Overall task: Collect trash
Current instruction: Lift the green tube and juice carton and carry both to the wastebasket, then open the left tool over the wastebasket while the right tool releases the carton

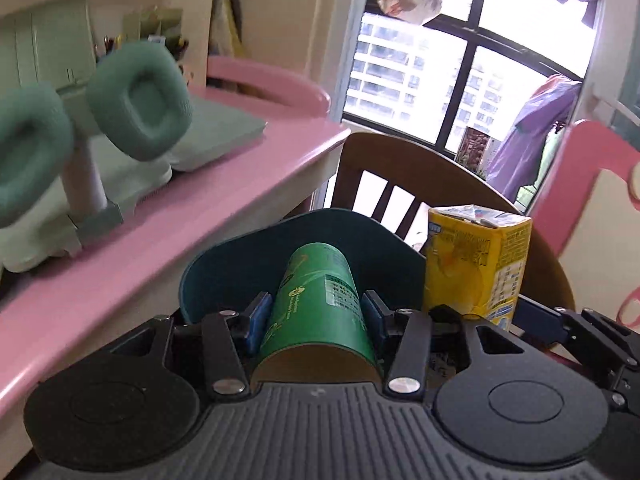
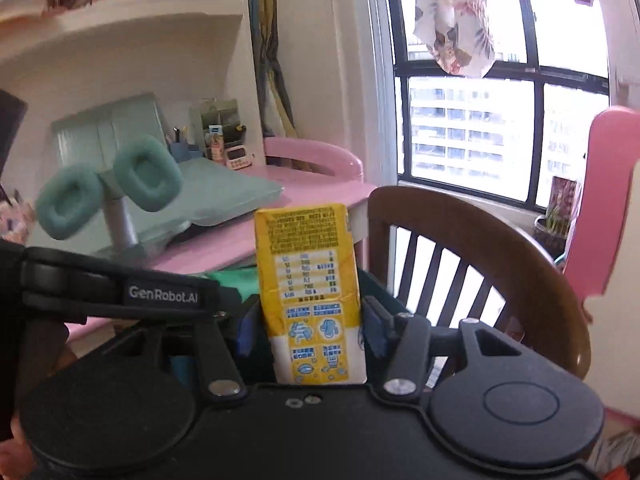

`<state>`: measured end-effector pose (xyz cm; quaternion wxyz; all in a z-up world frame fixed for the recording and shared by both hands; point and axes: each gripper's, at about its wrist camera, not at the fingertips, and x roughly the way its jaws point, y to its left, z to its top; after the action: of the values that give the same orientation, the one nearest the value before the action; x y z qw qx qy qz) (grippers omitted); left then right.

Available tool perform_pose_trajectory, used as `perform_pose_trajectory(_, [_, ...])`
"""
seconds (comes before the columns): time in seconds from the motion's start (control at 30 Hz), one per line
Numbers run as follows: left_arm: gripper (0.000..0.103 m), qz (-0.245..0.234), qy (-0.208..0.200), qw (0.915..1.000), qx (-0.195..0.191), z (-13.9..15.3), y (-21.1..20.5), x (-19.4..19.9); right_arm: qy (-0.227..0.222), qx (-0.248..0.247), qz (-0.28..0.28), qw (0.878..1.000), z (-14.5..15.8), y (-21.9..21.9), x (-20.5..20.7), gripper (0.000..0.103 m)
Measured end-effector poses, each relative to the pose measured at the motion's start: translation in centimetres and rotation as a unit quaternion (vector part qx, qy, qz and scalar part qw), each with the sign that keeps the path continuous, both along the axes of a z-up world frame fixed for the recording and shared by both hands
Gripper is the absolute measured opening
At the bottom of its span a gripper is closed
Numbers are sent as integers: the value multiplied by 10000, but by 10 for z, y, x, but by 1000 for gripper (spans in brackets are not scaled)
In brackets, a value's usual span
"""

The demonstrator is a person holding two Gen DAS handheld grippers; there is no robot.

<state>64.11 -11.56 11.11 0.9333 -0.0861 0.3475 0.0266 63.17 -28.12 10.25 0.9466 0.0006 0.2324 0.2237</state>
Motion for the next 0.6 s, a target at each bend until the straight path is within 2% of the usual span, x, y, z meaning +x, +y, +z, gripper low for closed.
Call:
perform_pose_trajectory(0.23, [48, 237, 437, 9987, 110, -23, 10, 29, 334, -278, 1, 9991, -32, 9, 23, 53])
perform_pose_trajectory(0.43, [48, 145, 783, 9964, 287, -40, 8, 40, 531, -709, 102, 9960, -47, 16, 26, 53])
perform_pose_trajectory(0.57, [49, 36, 960, 9953, 138, -48, 8, 46, 563, -862, 105, 9946, -50, 18, 25, 51])
perform_pose_trajectory(0.6, [49, 16, 988, 9949, 210, -49, 6, 46, 574, -869, 108, 9945, -50, 18, 25, 51])
